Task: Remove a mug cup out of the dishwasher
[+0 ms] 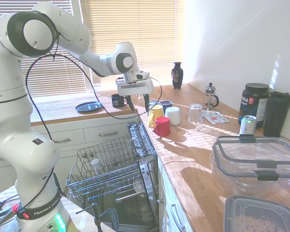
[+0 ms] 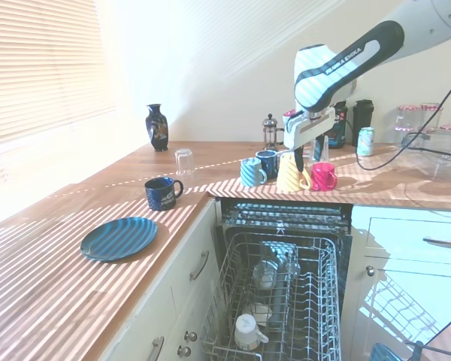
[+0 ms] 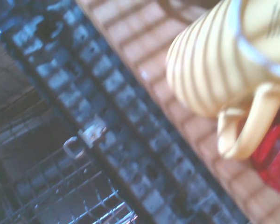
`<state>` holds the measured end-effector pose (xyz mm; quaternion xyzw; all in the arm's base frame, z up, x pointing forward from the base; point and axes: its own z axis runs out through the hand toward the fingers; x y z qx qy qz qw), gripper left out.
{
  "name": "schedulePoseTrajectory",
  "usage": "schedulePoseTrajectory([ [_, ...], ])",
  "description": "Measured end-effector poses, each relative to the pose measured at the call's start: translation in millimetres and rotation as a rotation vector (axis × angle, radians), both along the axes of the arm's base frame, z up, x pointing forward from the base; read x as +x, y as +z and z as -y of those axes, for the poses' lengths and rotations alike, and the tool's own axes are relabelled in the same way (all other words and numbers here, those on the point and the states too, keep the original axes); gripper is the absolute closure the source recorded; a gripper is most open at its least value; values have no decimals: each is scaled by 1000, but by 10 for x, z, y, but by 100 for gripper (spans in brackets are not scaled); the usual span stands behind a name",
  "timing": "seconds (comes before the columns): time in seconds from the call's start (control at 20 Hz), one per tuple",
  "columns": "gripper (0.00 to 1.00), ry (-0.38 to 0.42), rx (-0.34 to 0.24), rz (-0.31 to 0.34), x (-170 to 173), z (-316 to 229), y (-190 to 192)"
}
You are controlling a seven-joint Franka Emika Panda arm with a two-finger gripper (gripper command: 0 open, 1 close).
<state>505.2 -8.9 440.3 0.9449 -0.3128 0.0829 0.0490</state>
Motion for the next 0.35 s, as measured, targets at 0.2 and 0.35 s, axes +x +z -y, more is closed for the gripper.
schedulePoseTrajectory([
  [0.2,0,8,12,-11,-469,-145,-234],
  [0.35,0,4,22,-12,-621,-168,-339],
])
